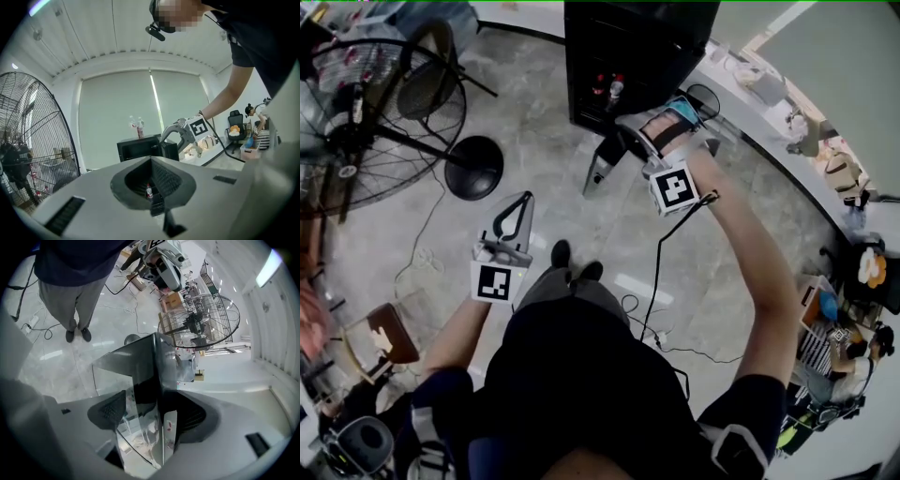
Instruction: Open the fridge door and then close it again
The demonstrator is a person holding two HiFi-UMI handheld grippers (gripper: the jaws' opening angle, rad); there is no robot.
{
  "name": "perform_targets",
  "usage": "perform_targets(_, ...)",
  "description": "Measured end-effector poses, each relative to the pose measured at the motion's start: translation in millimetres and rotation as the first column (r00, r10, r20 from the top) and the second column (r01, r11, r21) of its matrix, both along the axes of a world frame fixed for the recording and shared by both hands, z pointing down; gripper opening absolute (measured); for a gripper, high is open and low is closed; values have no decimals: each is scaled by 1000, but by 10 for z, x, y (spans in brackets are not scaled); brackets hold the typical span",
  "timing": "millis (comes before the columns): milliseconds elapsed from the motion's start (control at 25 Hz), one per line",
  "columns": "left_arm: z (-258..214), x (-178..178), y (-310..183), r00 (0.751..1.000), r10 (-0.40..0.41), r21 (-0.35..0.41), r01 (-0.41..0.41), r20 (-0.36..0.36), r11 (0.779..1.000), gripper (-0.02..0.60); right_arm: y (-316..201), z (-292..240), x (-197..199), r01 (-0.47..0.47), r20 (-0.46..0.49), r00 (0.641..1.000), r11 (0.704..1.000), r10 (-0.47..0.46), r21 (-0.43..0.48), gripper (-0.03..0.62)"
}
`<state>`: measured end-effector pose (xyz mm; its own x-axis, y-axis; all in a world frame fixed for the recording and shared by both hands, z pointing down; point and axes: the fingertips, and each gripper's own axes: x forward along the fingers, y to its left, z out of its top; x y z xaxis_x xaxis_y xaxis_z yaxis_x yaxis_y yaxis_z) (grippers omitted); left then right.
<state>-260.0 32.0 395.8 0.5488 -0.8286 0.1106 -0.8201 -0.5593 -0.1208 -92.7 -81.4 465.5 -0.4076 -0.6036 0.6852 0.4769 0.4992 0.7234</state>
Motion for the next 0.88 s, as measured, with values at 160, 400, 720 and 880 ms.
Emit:
perform_targets(160, 3, -149, -86, 1000, 23, 4, -23, 4, 1000, 23, -205, -7, -210, -62, 11, 998, 998, 62, 1, 351)
perform_targets(400, -47, -426, -285, 999, 37, 16, -37, -25, 999, 23, -548, -14, -540, -136, 25, 990, 991, 136, -3, 351)
perform_targets(720, 22, -569, -536, 998, 52, 13, -51, -22, 999, 23, -1059, -6, -806, -235, 49, 971, 972, 235, 1, 351)
perform_targets(880, 38, -575, -633, 999, 38, 20, -38, -14, 999, 23, -1281, -27, -905, -274, 69, 959, 962, 273, -3, 351)
